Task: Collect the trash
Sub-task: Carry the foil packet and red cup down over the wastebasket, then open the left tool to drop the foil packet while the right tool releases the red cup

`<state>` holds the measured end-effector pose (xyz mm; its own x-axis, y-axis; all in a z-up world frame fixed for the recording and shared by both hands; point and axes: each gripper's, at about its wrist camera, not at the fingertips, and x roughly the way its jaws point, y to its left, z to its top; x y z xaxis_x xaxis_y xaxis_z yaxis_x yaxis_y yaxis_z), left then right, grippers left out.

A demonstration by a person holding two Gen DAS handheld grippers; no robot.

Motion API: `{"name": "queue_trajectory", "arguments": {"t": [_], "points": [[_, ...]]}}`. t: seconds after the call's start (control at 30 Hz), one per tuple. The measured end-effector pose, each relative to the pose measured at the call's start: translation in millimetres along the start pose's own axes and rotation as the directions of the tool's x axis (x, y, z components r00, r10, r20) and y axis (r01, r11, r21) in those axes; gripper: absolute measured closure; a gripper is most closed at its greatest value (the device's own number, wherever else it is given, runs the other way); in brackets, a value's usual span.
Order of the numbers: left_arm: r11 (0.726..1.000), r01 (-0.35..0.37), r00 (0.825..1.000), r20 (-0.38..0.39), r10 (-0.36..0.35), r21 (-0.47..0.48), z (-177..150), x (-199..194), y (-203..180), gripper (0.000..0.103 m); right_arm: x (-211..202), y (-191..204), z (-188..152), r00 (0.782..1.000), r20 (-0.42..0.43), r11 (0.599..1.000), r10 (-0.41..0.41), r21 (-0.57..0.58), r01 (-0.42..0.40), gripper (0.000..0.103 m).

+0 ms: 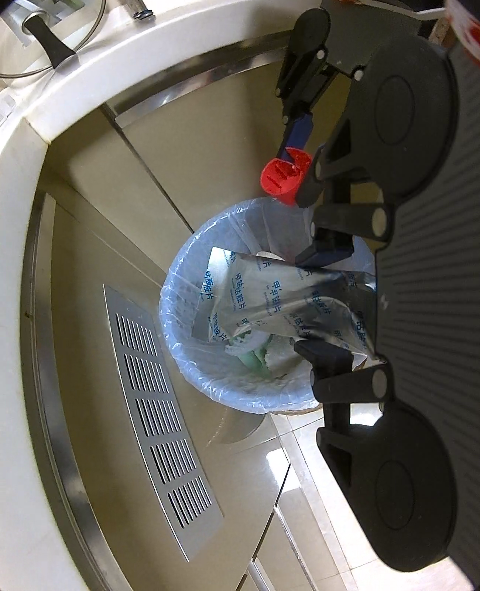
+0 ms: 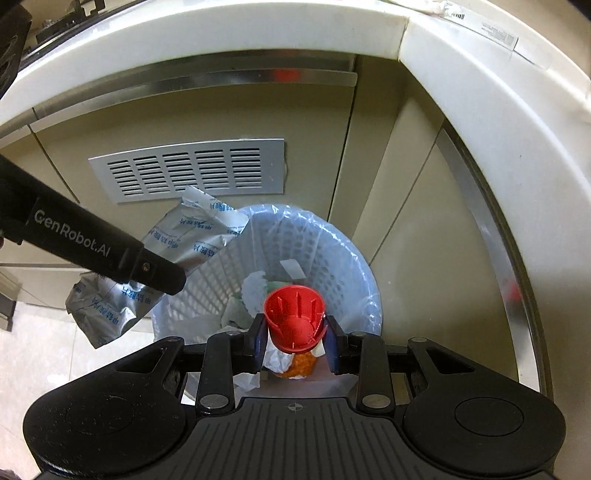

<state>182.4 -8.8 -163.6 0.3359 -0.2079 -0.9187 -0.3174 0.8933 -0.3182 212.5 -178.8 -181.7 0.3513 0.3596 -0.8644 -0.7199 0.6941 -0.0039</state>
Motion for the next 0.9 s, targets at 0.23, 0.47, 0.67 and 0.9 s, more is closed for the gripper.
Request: {"name": "queue_trajectory", "arguments": {"t": [0.23,0.47,0.67,0.9], "points": [[1.000,-0.004,1.000,0.002,0.004,0.000,6.6,6.5,-1.1,0.064,2.8,-3.9,0.3,1.000,-0.006,1.000,-0.004,0.007,0.004,0.071],[1.000,-0.013,1.000,0.007,0.013,-0.014,12.0,12.1,1.1,0.057,4.3,-5.2,1.1,1.000,-0.008,1.000,-0.006,0.012,0.006,0.071],[1.000,-0.021,1.000,0.009,0.021,-0.019,11.1,12.3,4.9,0.056,4.6,-5.0,1.6,1.000,-0.009,1.000,0.000,0.011,0.000,0.071],[0.999,-0.042,0.999,0.019,0.043,-0.013,6.6,6.9,9.5,0.056,5.2,-3.2,4.3,1.000,-0.006,1.000,0.007,0.008,-0.007,0.071]]}}
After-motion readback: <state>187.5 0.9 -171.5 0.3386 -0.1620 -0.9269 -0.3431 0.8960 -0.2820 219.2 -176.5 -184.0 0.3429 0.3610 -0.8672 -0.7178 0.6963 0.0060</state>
